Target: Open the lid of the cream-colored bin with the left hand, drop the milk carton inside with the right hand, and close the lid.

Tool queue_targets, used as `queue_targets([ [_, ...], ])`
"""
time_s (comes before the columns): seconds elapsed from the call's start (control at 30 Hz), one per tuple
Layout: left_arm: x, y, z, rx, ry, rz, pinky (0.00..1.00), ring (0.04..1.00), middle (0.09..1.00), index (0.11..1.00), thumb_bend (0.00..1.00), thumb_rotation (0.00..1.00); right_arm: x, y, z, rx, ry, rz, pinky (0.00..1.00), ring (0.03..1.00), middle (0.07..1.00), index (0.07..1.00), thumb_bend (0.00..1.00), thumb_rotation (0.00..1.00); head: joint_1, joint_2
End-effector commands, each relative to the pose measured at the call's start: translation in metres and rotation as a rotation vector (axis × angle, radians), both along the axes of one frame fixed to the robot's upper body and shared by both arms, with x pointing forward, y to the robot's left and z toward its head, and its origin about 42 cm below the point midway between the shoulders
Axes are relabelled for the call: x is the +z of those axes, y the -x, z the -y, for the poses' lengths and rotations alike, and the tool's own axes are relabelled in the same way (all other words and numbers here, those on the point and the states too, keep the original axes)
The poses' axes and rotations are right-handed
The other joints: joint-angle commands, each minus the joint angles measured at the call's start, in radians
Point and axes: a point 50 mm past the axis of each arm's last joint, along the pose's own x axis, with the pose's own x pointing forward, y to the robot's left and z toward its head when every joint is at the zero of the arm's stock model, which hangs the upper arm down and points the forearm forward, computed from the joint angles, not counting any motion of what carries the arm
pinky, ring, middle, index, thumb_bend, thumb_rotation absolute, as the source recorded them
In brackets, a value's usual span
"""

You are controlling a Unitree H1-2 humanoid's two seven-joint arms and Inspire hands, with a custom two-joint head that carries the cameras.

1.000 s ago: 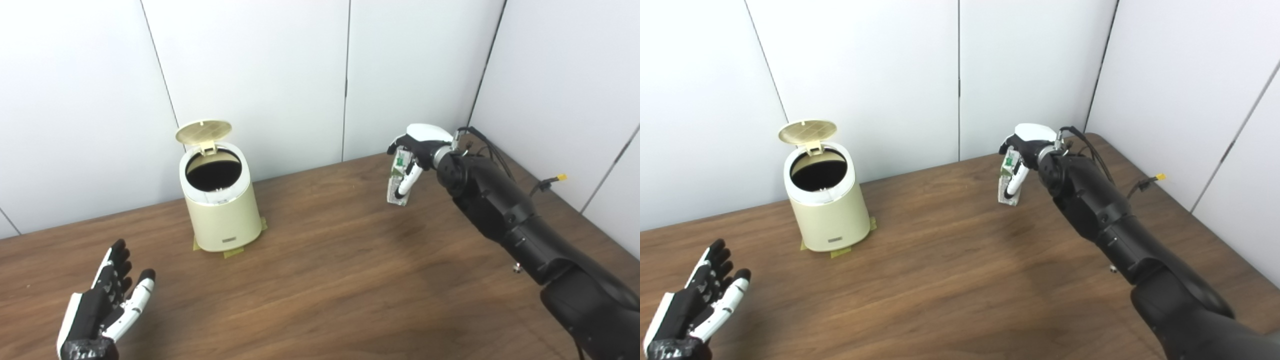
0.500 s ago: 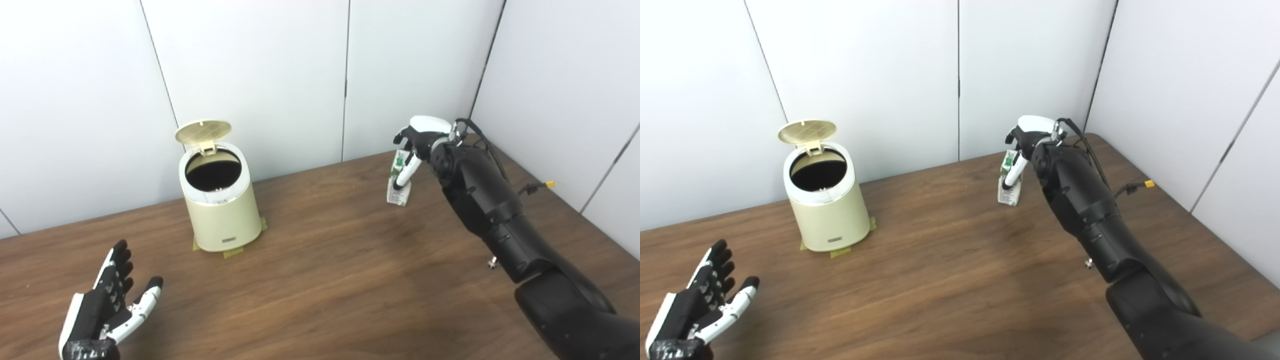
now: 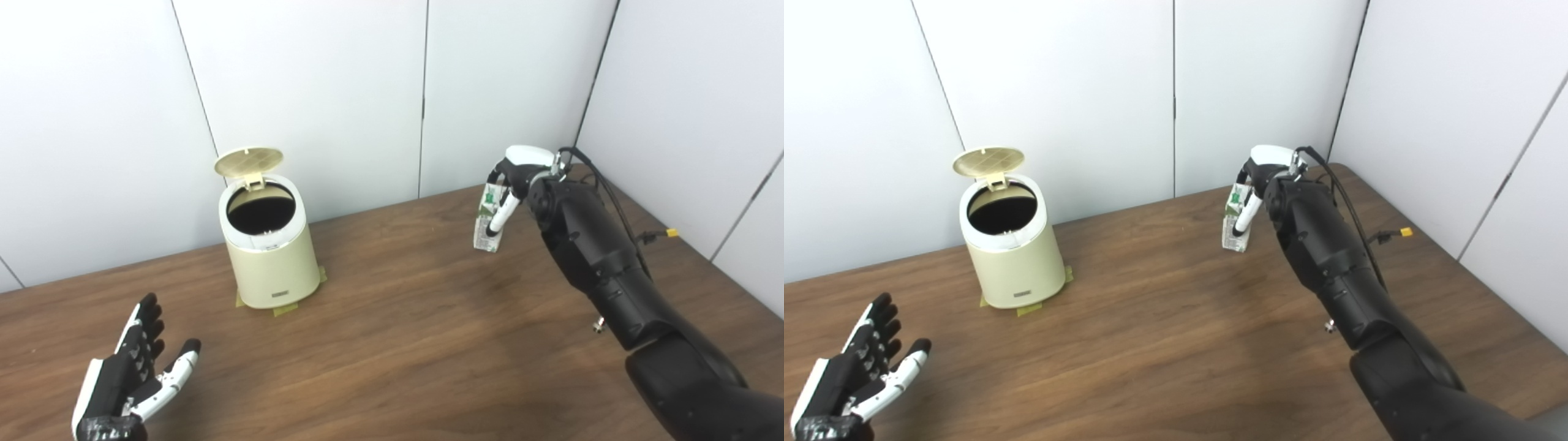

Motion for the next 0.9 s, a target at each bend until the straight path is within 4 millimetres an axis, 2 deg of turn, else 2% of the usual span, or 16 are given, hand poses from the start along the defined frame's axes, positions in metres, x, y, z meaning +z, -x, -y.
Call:
queue_targets([
  [0.0, 0.018, -0.003, 0.001, -0.008, -0.001, 0.095, 1.0, 1.0, 1.0, 1.0, 0.37, 0.03, 0.033, -0.005, 0.007, -0.012, 0.042, 0.097, 0.44, 0.548, 0.629, 0.746, 0.91, 0.18, -0.002, 0.006],
  [0.13, 0.018, -0.003, 0.001, -0.009, 0.008, 0.091, 1.0, 1.0, 1.0, 1.0, 0.37, 0.07, 0.032, -0.007, 0.01, -0.02, 0.039, 0.098, 0.44, 0.549, 0.625, 0.724, 0.91, 0.16, -0.003, 0.008],
  [0.23, 0.018, -0.003, 0.001, -0.007, 0.009, 0.087, 1.0, 1.0, 1.0, 1.0, 0.37, 0.09, 0.031, -0.007, 0.01, -0.017, 0.038, 0.103, 0.4, 0.507, 0.599, 0.693, 0.88, 0.15, -0.004, 0.008],
  [0.3, 0.018, -0.003, 0.001, -0.008, 0.01, 0.091, 1.0, 1.0, 1.0, 1.0, 0.37, 0.1, 0.03, -0.007, 0.009, 0.001, 0.027, 0.124, 0.37, 0.468, 0.568, 0.636, 0.85, 0.12, -0.005, 0.008],
  [0.33, 0.018, -0.003, 0.001, -0.007, 0.014, 0.092, 1.0, 1.0, 1.0, 1.0, 0.37, 0.11, 0.029, -0.006, 0.009, 0.013, 0.016, 0.139, 0.35, 0.443, 0.504, 0.564, 0.66, 0.05, -0.002, 0.009],
  [0.37, 0.019, -0.003, 0.001, -0.008, 0.016, 0.094, 1.0, 1.0, 1.0, 1.0, 0.37, 0.1, 0.028, -0.006, 0.009, 0.022, 0.007, 0.154, 0.35, 0.438, 0.487, 0.535, 0.6, 0.02, -0.001, 0.009],
  [0.43, 0.019, -0.003, 0.002, -0.009, 0.022, 0.093, 1.0, 1.0, 1.0, 1.0, 0.38, 0.1, 0.024, -0.006, 0.009, 0.03, -0.003, 0.184, 0.33, 0.422, 0.469, 0.513, 0.54, 0.0, 0.0, 0.01],
  [0.53, 0.019, -0.003, 0.002, -0.01, 0.015, 0.098, 1.0, 1.0, 1.0, 1.0, 0.38, 0.1, 0.021, -0.005, 0.005, 0.035, -0.006, 0.212, 0.34, 0.393, 0.505, 0.533, 0.52, 0.0, 0.003, 0.01],
  [0.73, 0.019, -0.002, 0.004, -0.01, -0.003, 0.104, 1.0, 1.0, 1.0, 1.0, 0.38, 0.12, 0.02, -0.007, 0.001, 0.041, -0.018, 0.248, 0.3, 0.366, 0.491, 0.56, 0.51, 0.0, 0.003, 0.012],
  [0.87, 0.018, -0.003, 0.004, -0.012, 0.0, 0.104, 1.0, 1.0, 0.999, 1.0, 0.39, 0.1, 0.02, -0.007, -0.002, 0.035, -0.012, 0.25, 0.28, 0.36, 0.485, 0.564, 0.51, 0.0, 0.003, 0.012],
])
